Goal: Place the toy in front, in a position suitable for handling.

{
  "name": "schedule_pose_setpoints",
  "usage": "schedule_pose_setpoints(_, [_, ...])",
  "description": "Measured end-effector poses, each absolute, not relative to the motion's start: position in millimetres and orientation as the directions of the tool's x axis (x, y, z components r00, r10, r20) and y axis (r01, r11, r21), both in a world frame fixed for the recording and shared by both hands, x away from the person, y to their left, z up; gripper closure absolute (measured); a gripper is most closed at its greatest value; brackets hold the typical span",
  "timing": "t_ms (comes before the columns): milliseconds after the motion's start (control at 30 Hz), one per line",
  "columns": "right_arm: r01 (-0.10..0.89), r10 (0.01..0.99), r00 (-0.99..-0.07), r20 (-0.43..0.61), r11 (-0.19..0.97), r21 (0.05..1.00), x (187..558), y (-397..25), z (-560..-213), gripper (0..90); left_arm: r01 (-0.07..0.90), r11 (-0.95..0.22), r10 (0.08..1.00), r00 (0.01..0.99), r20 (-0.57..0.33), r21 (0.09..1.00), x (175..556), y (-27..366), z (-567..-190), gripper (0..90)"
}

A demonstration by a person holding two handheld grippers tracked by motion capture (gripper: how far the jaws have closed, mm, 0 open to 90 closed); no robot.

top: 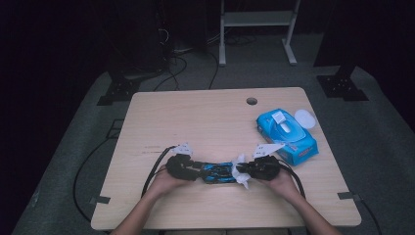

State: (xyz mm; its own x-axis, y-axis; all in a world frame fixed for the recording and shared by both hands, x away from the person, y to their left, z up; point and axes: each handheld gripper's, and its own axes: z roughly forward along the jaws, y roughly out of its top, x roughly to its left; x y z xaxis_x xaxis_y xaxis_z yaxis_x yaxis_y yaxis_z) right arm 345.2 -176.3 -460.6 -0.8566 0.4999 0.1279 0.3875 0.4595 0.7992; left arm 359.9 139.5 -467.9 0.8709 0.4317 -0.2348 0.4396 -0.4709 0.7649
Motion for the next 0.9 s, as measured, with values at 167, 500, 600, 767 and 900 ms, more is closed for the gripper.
schedule_pose_setpoints(167, [0.403,0.524,-0.841,0.135,0.44,0.802,355.9,-185.1,-455.3,81.9,0.356,-0.475,0.413,0.898,-0.153,0.805,351.7,140.0,-468.6,52.5])
schedule_pose_setpoints(500, [0.517,0.455,-0.832,0.317,0.427,0.742,377.2,-194.1,-462.5,53.4,0.27,-0.491,0.412,0.91,-0.052,0.829,339.9,138.6,-467.7,52.3])
schedule_pose_setpoints(600, [0.542,0.43,-0.828,0.361,0.446,0.712,379.9,-192.1,-467.9,46.5,0.239,-0.497,0.412,0.911,-0.016,0.834,336.1,137.9,-467.5,52.1])
schedule_pose_setpoints(767, [0.598,0.38,-0.8,0.465,0.44,0.67,385.9,-190.7,-478.3,43.0,0.189,-0.507,0.399,0.916,0.034,0.841,331.6,138.1,-467.9,52.0])
schedule_pose_setpoints(900, [0.603,0.336,-0.798,0.501,0.44,0.666,387.0,-187.4,-482.0,45.9,0.161,-0.506,0.396,0.916,0.063,0.847,328.4,138.9,-468.5,51.5])
